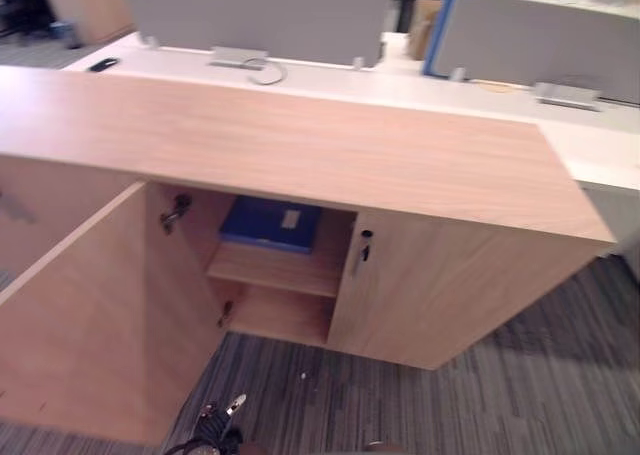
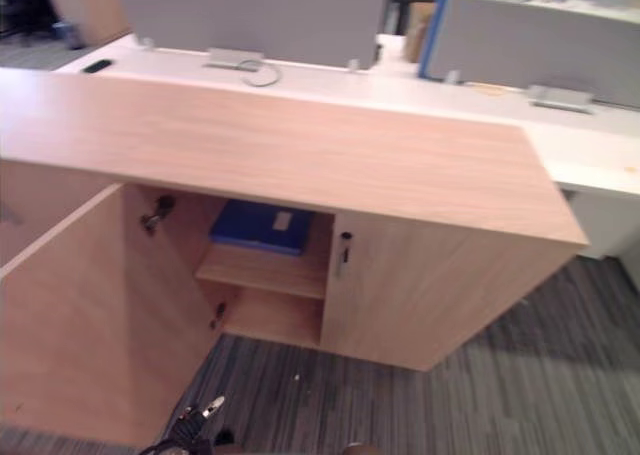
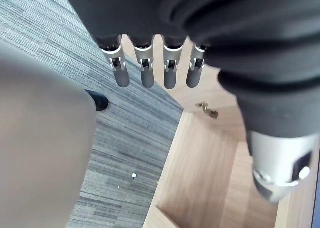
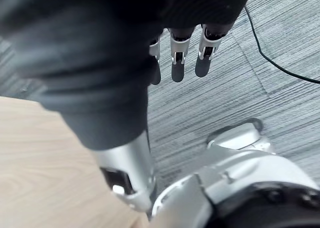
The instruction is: Walk over to the cabinet, pick up the folder, carry it to the office cabinet, place the folder inside the office cabinet, then close the office cabinet door
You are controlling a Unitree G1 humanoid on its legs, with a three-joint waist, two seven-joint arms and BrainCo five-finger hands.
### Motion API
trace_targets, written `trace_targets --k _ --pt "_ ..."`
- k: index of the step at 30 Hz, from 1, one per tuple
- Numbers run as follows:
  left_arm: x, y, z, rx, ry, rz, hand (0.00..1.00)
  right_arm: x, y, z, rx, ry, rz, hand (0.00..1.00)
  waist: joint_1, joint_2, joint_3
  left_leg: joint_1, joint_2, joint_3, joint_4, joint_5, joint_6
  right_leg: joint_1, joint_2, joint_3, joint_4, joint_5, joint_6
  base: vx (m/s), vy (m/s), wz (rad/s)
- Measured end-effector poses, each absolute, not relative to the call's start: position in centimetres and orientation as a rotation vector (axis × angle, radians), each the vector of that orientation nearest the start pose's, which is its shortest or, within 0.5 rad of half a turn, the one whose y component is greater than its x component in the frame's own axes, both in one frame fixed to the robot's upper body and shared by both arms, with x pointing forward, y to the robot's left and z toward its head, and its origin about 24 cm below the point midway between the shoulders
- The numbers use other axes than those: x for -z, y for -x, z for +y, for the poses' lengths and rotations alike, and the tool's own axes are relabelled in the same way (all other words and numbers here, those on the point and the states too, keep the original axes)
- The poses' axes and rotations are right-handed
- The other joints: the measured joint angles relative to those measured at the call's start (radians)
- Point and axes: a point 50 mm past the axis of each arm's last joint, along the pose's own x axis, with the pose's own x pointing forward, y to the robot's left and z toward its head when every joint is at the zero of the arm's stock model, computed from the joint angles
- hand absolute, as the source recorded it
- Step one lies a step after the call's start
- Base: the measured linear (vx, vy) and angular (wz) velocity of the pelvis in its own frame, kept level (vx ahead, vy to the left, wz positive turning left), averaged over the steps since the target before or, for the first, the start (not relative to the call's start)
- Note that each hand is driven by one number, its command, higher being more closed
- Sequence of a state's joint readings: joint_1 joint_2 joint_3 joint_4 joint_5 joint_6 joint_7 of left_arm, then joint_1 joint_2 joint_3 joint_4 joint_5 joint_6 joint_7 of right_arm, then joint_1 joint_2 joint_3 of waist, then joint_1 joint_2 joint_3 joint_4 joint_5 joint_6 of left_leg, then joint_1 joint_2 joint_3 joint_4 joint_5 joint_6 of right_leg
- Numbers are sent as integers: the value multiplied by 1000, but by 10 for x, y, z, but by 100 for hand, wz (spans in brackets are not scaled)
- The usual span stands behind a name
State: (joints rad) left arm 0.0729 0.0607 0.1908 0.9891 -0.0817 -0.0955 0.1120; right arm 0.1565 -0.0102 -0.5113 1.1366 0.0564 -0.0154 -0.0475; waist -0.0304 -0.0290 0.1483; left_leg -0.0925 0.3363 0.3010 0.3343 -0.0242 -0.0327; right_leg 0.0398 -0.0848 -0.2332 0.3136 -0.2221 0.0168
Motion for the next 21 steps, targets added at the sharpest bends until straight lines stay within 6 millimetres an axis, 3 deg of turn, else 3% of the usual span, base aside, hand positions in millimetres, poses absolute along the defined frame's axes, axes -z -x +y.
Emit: trace_targets --k 1,3,4,5,7,10,11,13,14,16,21 --pt "150 -112 207 -341 25 959 0 173 -27 -209 614 -298 1241 0 -2 -1 0 -4 17 94 126 -47 28 11 -26 -39 0 0 0 -95 39 105" --pt "151 -113 203 -273 4 960 0 173 -28 -210 618 -301 1238 0 -11 6 0 22 17 180 224 -112 27 14 -55 -81 -12 3 4 -71 110 86" --pt "150 -113 203 -258 0 960 0 173 -28 -211 621 -301 1236 0 -12 11 2 28 18 206 228 -139 25 14 -59 -98 -20 10 10 -100 223 103" --pt "150 -114 201 -234 21 958 0 172 -29 -214 652 -323 1226 0 -10 31 9 32 21 267 205 -179 -3 13 -60 -136 -31 24 27 -78 203 88" --pt "150 -114 204 -236 46 955 0 173 -29 -212 680 -361 1224 0 -7 27 13 21 -21 259 153 -181 -9 17 -66 -151 -46 24 34 -54 160 78" --pt "151 -108 209 -252 110 963 0 173 -26 -211 737 -424 1208 0 -22 32 9 23 -136 194 51 -134 24 70 -103 -178 -136 69 51 -34 123 86" --pt "151 -106 211 -264 118 967 0 173 -26 -211 745 -436 1203 0 -22 34 5 25 -153 186 30 -123 27 76 -111 -187 -144 77 53 -42 147 70" --pt "150 -104 219 -321 157 956 0 173 -32 -211 753 -457 1184 0 -21 34 -4 47 -236 160 -126 -38 39 68 -143 -223 -172 95 56 -27 114 53" --pt "149 -106 221 -330 167 946 0 173 -34 -211 755 -462 1177 0 -22 33 -6 55 -256 156 -176 -10 41 61 -151 -230 -177 103 63 -21 67 42" --pt "146 -108 227 -382 212 914 0 172 -36 -213 770 -475 1162 0 -24 44 -7 124 -310 145 -393 105 38 58 -156 -254 -205 127 79 13 66 25" --pt "140 -108 249 -488 252 870 0 172 -37 -213 765 -473 1163 0 -31 40 -4 169 -318 129 -430 124 36 113 -141 -266 -239 137 86 18 -12 6"
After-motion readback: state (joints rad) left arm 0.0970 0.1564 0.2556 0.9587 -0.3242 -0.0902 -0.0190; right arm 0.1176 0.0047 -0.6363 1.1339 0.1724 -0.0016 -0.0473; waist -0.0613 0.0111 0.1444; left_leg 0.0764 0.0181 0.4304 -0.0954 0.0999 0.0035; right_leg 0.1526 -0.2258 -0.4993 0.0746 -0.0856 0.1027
